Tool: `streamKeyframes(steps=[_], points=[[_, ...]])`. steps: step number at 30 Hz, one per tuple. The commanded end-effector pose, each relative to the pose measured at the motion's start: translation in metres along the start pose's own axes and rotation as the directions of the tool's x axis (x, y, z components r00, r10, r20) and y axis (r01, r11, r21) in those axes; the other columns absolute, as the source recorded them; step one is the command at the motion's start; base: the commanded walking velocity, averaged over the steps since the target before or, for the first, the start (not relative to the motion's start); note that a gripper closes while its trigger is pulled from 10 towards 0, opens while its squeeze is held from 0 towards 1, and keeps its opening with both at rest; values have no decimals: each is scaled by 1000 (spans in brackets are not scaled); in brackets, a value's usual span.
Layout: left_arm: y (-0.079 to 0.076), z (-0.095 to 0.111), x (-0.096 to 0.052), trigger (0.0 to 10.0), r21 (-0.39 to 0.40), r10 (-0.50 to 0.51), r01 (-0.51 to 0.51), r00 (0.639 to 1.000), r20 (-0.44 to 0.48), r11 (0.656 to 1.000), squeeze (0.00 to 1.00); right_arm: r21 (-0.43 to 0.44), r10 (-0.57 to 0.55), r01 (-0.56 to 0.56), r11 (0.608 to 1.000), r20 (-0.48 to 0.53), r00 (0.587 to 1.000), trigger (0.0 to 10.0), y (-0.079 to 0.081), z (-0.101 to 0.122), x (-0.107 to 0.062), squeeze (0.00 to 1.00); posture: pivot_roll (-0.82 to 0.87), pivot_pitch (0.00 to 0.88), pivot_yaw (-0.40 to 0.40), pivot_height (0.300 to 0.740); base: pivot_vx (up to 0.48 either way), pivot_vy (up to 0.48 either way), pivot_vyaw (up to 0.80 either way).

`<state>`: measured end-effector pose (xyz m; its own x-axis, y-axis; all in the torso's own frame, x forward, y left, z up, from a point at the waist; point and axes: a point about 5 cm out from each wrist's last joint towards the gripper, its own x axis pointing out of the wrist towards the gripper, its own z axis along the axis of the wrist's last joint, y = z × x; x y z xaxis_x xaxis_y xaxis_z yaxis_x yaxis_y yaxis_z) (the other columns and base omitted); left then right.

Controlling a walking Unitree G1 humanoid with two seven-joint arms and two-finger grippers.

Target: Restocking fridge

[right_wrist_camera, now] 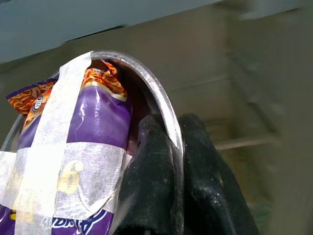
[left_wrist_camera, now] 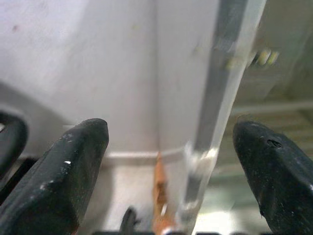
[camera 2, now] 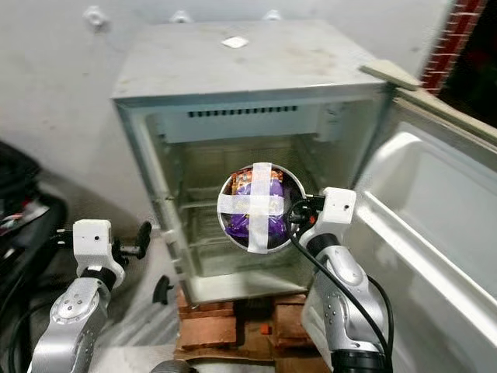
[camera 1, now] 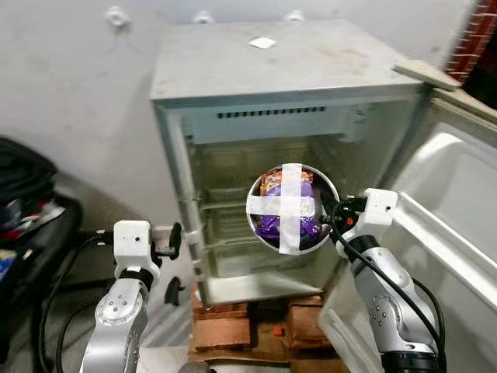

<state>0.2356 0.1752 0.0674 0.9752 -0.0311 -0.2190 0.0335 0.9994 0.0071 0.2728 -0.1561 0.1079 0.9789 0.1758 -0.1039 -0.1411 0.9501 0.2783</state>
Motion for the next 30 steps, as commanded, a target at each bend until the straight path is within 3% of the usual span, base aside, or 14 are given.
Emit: streamKeyframes(steps=[1, 11, 14, 17, 21, 30], points=[[-2, 2, -2, 10000, 16, -35, 35, 999, -4, 999, 0, -3, -6, 6, 1000, 16, 1000, 10000, 1, 5, 3, 0, 57, 0, 7, 740, 0, 0, 475], [-7, 4, -6, 10000, 186, -170, 169, 985, -9, 968, 0, -32, -145, 144, 989, -25, 989, 10000, -14, -3, 6, 0, 67, 0, 0, 740, 0, 0, 0], [-7, 6, -7, 10000, 181, -164, 162, 986, -6, 970, 0, 16, -166, 166, 986, -25, 986, 10000, -15, -2, 8, 0, 70, 0, 0, 740, 0, 0, 0], [-5, 7, -9, 10000, 186, -161, 159, 987, -5, 970, 0, 2, -200, 200, 980, -29, 979, 10000, -18, -2, 12, 0, 73, 0, 2, 740, 0, 0, 0], [-8, 8, -24, 10000, 160, -174, 173, 985, -10, 972, 0, 87, -349, 350, 933, -26, 937, 10000, -29, -5, 20, 0, 92, 57, 5, 740, 0, 0, 0], [-16, 15, -45, 10000, 170, -217, 216, 976, -17, 961, 0, 133, -343, 347, 928, -53, 938, 10000, -21, -6, 44, 0, 145, 147, -21, 740, 0, 0, 0]])
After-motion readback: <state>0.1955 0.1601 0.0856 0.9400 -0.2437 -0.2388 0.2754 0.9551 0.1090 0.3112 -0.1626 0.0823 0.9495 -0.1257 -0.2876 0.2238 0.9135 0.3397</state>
